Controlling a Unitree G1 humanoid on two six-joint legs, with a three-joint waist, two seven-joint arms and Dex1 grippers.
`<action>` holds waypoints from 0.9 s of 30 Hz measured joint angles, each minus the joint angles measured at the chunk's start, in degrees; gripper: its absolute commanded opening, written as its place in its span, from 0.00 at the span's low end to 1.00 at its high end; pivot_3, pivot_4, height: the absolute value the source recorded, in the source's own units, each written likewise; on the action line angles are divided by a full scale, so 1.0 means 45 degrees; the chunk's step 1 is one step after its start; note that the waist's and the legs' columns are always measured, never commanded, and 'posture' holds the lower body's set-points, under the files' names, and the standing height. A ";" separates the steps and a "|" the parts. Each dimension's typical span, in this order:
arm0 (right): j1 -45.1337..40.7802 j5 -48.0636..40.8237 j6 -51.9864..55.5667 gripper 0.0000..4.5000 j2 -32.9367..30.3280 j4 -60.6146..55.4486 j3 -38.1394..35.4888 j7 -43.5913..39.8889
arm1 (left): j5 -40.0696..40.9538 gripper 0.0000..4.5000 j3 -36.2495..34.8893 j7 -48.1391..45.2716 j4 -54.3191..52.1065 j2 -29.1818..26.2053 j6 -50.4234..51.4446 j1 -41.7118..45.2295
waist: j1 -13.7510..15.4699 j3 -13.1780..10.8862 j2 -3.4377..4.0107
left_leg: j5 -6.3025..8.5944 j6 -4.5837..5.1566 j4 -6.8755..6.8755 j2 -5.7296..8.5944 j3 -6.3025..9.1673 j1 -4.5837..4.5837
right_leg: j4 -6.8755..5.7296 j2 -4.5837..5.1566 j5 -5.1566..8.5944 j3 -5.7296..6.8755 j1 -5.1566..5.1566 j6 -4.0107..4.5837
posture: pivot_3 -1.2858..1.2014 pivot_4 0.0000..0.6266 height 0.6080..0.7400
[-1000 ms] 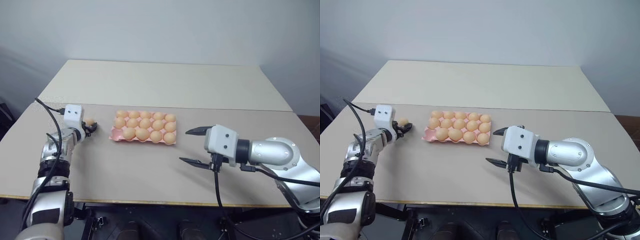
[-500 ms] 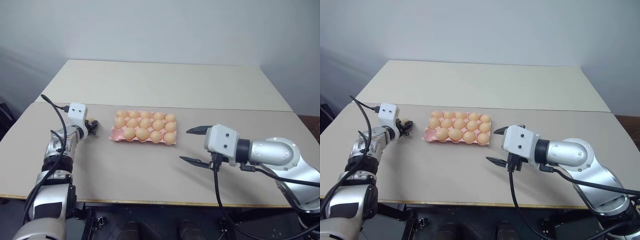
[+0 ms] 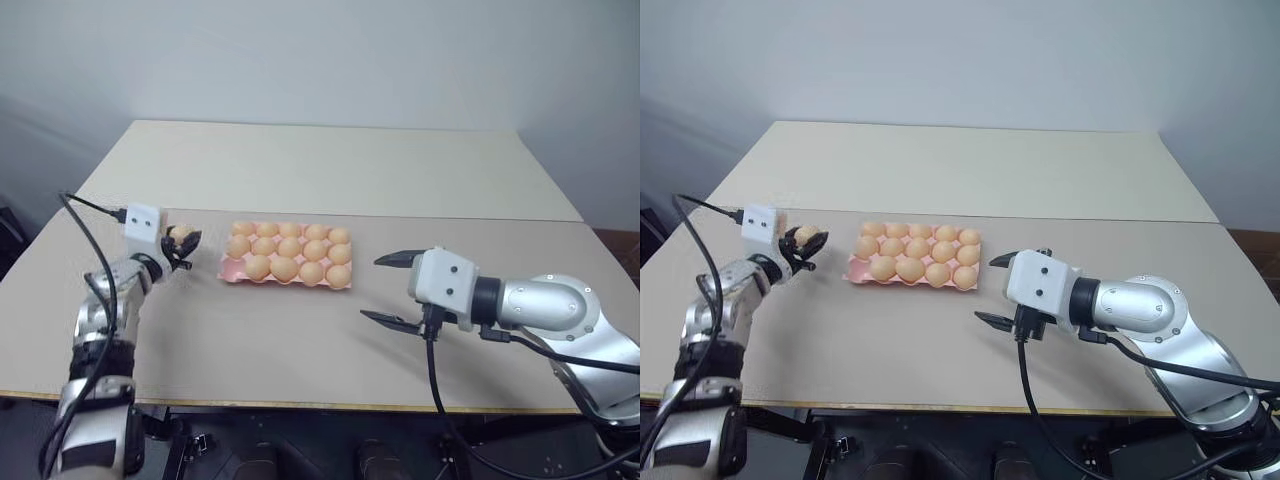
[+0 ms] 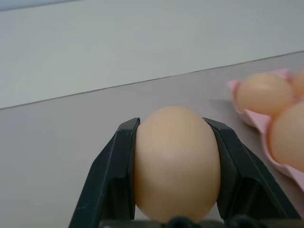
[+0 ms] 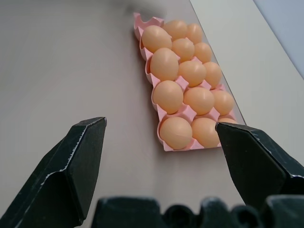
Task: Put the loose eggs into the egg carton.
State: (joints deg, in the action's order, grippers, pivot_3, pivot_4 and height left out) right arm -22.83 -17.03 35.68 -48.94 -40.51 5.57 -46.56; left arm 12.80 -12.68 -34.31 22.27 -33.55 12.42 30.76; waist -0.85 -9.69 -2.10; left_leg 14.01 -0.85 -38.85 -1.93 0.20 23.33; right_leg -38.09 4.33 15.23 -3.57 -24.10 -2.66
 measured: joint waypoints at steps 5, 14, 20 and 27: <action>-0.0005 0.0056 -0.0001 0.95 0.0137 0.0002 0.0087 0.0187 | 0.0398 0.38 0.0382 -0.2070 -0.1270 -0.0041 -0.1552 -0.0756 | 0.0115 0.0000 0.0000 | 0.0000 0.0000 -0.0002 0.0002 0.0002 0.0003 | 0.0006 0.0002 0.0000 0.0009 0.0008 0.0000 | 0.52 0.24 1.00; 0.0271 0.0408 0.0000 0.95 0.0301 -0.0105 0.0137 0.0595 | 0.0145 0.38 0.1306 -0.3499 -0.0423 -0.0014 -0.2891 -0.0009 | 0.0032 0.0000 0.0000 | 0.0001 0.0002 -0.0001 0.0004 0.0002 0.0004 | 0.0008 -0.0001 0.0001 0.0008 0.0007 -0.0001 | 0.52 0.24 1.00; 0.0647 0.0329 0.0186 0.95 0.0299 -0.0399 -0.0023 0.0657 | -0.0081 0.46 0.1726 -0.3890 0.0276 0.0003 -0.3000 0.0108 | -0.0041 0.0000 0.0000 | 0.0001 0.0003 -0.0002 0.0001 0.0003 0.0000 | 0.0005 -0.0006 0.0001 0.0007 0.0006 -0.0001 | 0.52 0.24 1.00; 0.0657 0.0220 0.0307 0.95 0.0298 -0.0411 -0.0093 0.0675 | 0.0184 0.96 0.1697 -0.4025 0.0248 0.0017 -0.2892 0.0106 | 0.0002 0.0000 0.0000 | 0.0001 0.0003 -0.0004 0.0002 0.0004 -0.0001 | 0.0006 -0.0005 0.0001 0.0007 0.0009 -0.0001 | 0.52 0.24 1.00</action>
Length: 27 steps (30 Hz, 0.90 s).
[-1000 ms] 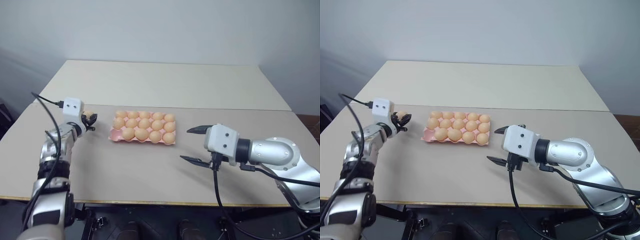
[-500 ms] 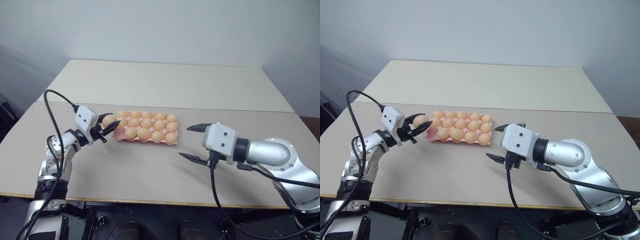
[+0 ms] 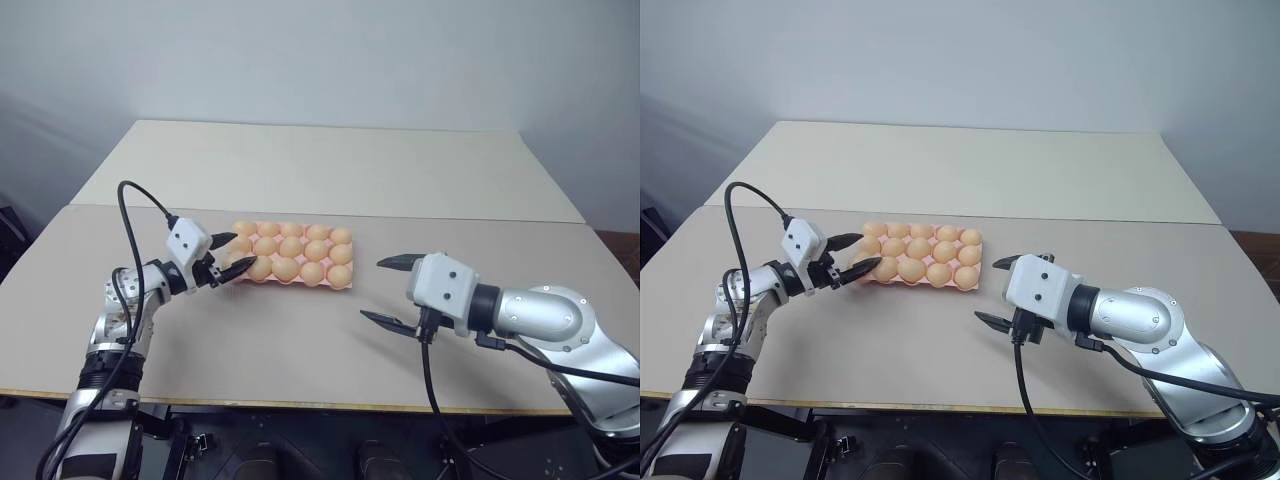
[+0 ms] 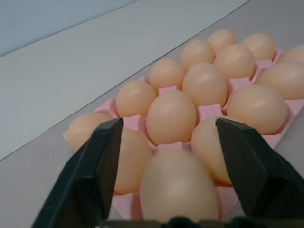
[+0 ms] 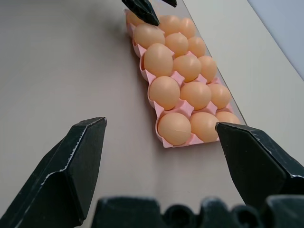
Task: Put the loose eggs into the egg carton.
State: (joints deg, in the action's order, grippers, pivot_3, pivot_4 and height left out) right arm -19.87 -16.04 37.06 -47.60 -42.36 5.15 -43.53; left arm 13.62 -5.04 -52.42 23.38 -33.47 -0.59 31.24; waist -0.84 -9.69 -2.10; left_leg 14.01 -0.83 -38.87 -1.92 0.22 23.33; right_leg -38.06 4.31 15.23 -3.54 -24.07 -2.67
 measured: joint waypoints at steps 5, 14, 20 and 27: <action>0.0000 -0.0010 0.0000 0.95 -0.0017 0.0000 -0.0026 -0.0031 | 0.0002 1.00 0.0000 0.0117 -0.0174 0.0063 0.0023 -0.0047 | 0.0000 0.0000 0.0000 | 0.0000 0.0000 0.0001 0.0000 0.0000 0.0001 | 0.0000 0.0000 0.0000 0.0000 0.0000 0.0000 | 0.52 0.24 1.00; -0.0013 -0.0009 -0.0002 0.95 -0.0018 0.0009 -0.0056 -0.0047 | 0.0839 1.00 -0.0685 -0.0079 -0.1729 -0.0390 0.0449 -0.0985 | -0.0060 0.0000 0.0000 | 0.0000 0.0000 0.0002 -0.0004 -0.0001 -0.0002 | -0.0001 -0.0001 0.0000 -0.0002 -0.0004 0.0000 | 0.52 0.24 1.00; 0.0107 -0.0200 -0.0001 0.95 -0.0208 -0.0031 -0.0455 -0.0147 | 0.2024 1.00 -0.2275 -0.1335 -0.3851 -0.2612 0.1428 -0.3513 | -0.0229 -0.0002 0.0005 | 0.0001 0.0001 0.0015 -0.0007 -0.0005 -0.0010 | 0.0004 0.0005 0.0001 -0.0011 -0.0004 0.0000 | 0.52 0.24 1.00; 0.1600 -0.1527 -0.0387 0.95 -0.1196 -0.0040 -0.2726 -0.1825 | 0.3177 1.00 -0.4143 -0.2503 -0.6226 -0.3950 0.2515 -0.6584 | 0.0014 -0.0003 0.0004 | 0.0002 0.0002 0.0013 -0.0013 -0.0005 -0.0019 | 0.0011 0.0005 0.0002 0.0002 0.0013 -0.0002 | 0.52 0.24 1.00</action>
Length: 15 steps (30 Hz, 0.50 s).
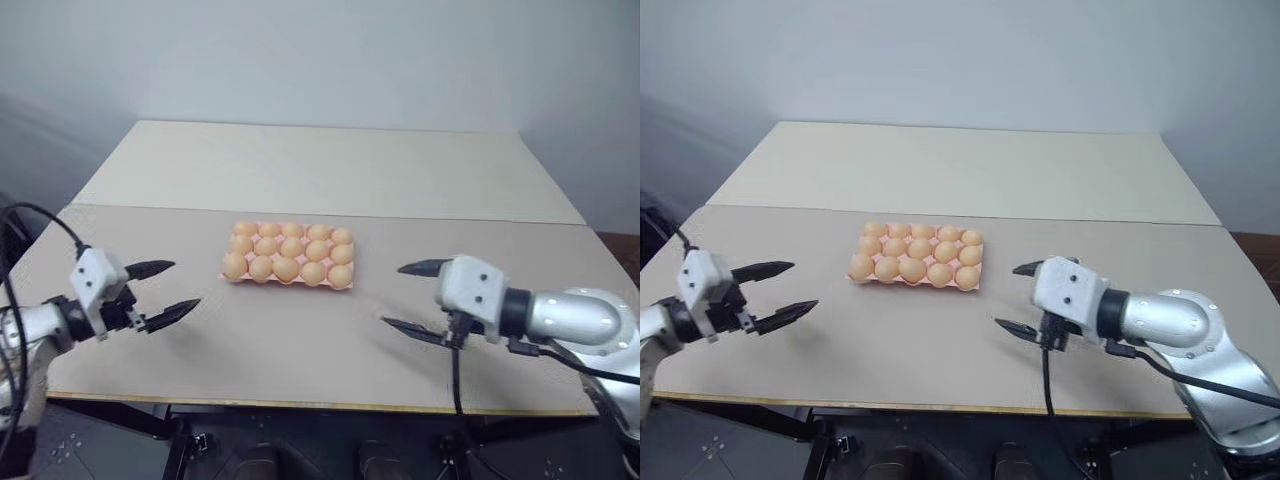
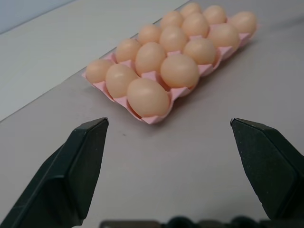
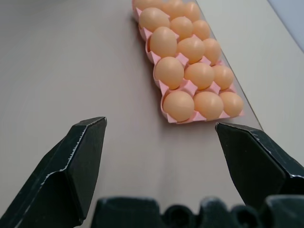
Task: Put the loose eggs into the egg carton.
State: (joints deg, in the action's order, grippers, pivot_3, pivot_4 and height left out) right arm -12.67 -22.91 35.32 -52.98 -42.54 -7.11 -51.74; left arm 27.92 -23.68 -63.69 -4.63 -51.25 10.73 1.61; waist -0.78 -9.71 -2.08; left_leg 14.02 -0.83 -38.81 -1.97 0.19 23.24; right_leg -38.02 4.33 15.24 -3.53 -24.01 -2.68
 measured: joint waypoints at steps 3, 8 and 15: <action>0.0627 -0.0634 -0.0303 0.95 -0.0410 0.0164 -0.1093 -0.0897 | 0.0283 1.00 -0.0556 -0.0238 -0.1033 -0.0417 0.0379 -0.0836 | 0.0006 0.0000 0.0001 | 0.0001 0.0001 0.0004 -0.0001 -0.0005 -0.0012 | 0.0008 0.0000 0.0001 0.0000 0.0015 -0.0001 | 0.52 0.24 1.00; 0.1333 -0.0843 -0.0867 0.95 -0.0862 0.0695 -0.1966 -0.1873 | 0.0347 1.00 -0.0960 -0.0284 -0.1848 -0.0705 0.0988 -0.1586 | -0.0013 0.0000 0.0000 | 0.0002 0.0002 0.0005 -0.0005 -0.0008 -0.0020 | 0.0005 -0.0008 0.0001 -0.0002 0.0018 0.0000 | 0.52 0.24 1.00; 0.1430 -0.0827 -0.1330 0.95 -0.0884 0.0973 -0.2055 -0.2039 | 0.0477 1.00 -0.1350 -0.0257 -0.2067 -0.0804 0.1347 -0.1632 | -0.0048 0.0000 0.0000 | 0.0002 0.0003 0.0008 -0.0006 -0.0013 -0.0011 | 0.0010 -0.0008 0.0001 -0.0007 0.0008 0.0000 | 0.52 0.24 1.00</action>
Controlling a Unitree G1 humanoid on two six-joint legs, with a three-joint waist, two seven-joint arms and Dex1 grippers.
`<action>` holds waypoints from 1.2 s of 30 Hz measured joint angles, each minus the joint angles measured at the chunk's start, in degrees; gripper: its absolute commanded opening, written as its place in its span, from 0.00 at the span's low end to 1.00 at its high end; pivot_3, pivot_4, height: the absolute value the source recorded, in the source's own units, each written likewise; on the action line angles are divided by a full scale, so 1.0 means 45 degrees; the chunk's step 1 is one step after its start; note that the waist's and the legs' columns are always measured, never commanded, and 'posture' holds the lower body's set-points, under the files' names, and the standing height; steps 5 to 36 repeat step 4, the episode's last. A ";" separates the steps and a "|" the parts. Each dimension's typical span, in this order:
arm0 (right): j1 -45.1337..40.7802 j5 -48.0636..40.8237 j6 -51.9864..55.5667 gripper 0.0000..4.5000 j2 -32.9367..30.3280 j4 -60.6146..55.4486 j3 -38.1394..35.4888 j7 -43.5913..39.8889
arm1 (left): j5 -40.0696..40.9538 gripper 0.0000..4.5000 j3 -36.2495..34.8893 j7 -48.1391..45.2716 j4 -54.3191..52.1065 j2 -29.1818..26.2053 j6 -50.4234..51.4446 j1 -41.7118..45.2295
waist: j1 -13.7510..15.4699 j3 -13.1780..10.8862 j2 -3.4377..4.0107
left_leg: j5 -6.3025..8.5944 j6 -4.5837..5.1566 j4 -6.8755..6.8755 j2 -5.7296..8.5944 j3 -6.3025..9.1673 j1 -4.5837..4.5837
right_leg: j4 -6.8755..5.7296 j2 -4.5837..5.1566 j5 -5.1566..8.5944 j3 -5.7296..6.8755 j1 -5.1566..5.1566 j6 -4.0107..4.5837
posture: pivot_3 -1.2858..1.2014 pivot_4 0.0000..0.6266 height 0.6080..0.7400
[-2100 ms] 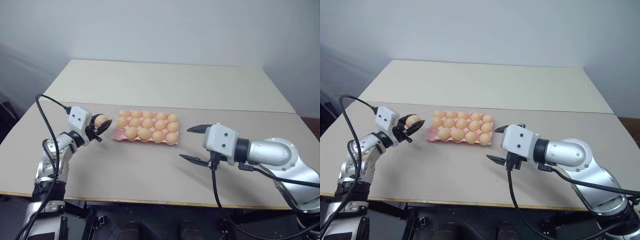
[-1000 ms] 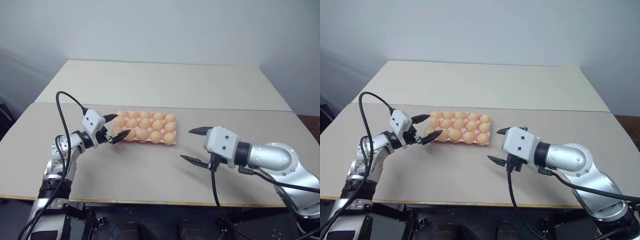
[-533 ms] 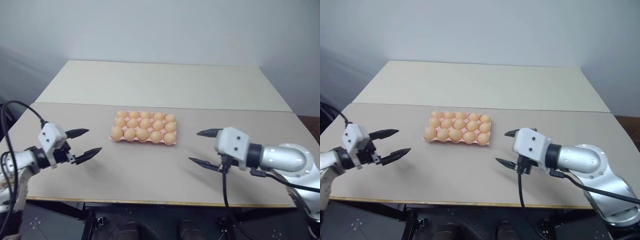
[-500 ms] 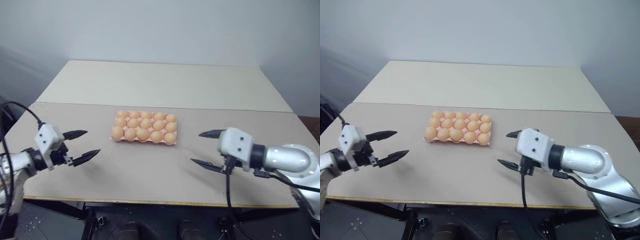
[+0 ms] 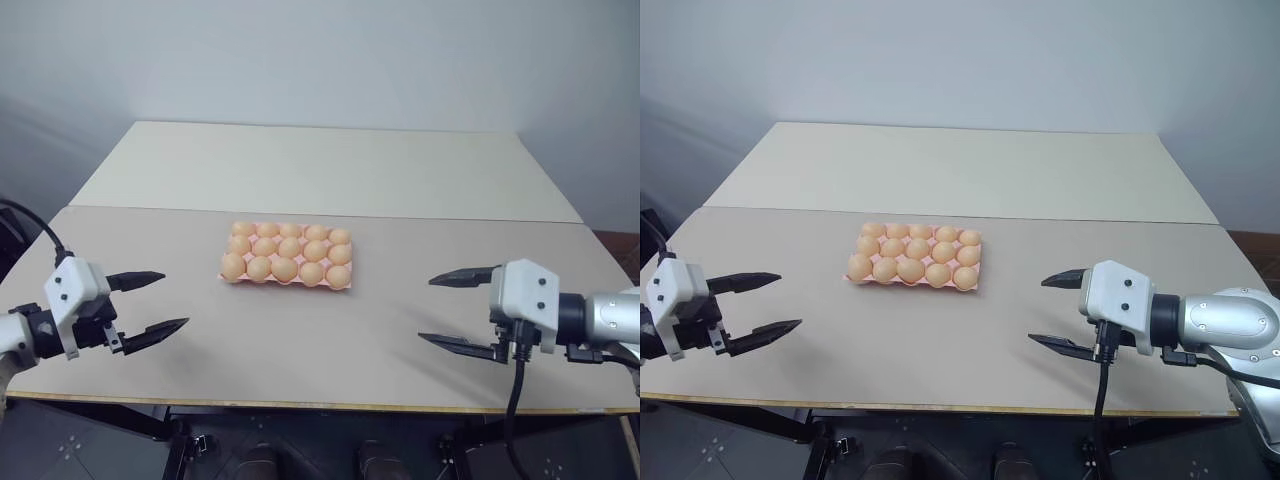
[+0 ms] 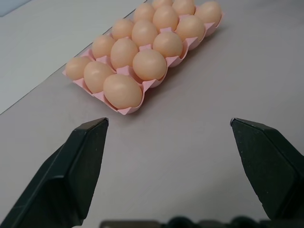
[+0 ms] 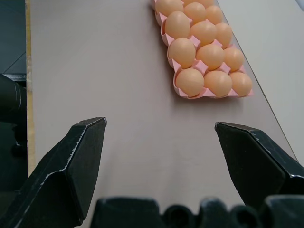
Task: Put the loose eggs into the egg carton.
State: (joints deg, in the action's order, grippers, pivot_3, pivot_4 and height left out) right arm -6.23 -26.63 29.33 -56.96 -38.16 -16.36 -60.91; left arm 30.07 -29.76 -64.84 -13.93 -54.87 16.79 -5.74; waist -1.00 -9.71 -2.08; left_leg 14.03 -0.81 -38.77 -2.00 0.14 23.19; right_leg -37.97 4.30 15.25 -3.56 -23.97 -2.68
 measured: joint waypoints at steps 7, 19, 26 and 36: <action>0.0022 -0.0004 -0.0013 0.95 0.0000 0.0011 0.0005 0.0019 | 0.0484 1.00 -0.0329 -0.0132 -0.0389 -0.0087 0.0672 -0.0172 | 0.0010 0.0000 0.0000 | 0.0000 0.0000 -0.0001 0.0000 0.0000 -0.0003 | -0.0002 0.0001 0.0000 0.0000 0.0003 0.0000 | 0.52 0.24 1.00; 0.0022 -0.0004 -0.0013 0.95 0.0000 0.0011 0.0005 0.0019 | 0.0484 1.00 -0.0329 -0.0132 -0.0389 -0.0087 0.0672 -0.0172 | 0.0010 0.0000 0.0000 | 0.0000 0.0000 -0.0001 0.0000 0.0000 -0.0003 | -0.0002 0.0001 0.0000 0.0000 0.0003 0.0000 | 0.52 0.24 1.00; 0.0022 -0.0004 -0.0013 0.95 0.0000 0.0011 0.0005 0.0019 | 0.0484 1.00 -0.0329 -0.0132 -0.0389 -0.0087 0.0672 -0.0172 | 0.0010 0.0000 0.0000 | 0.0000 0.0000 -0.0001 0.0000 0.0000 -0.0003 | -0.0002 0.0001 0.0000 0.0000 0.0003 0.0000 | 0.52 0.24 1.00; 0.0022 -0.0004 -0.0013 0.95 0.0000 0.0011 0.0005 0.0019 | 0.0484 1.00 -0.0329 -0.0132 -0.0389 -0.0087 0.0672 -0.0172 | 0.0010 0.0000 0.0000 | 0.0000 0.0000 -0.0001 0.0000 0.0000 -0.0003 | -0.0002 0.0001 0.0000 0.0000 0.0003 0.0000 | 0.52 0.24 1.00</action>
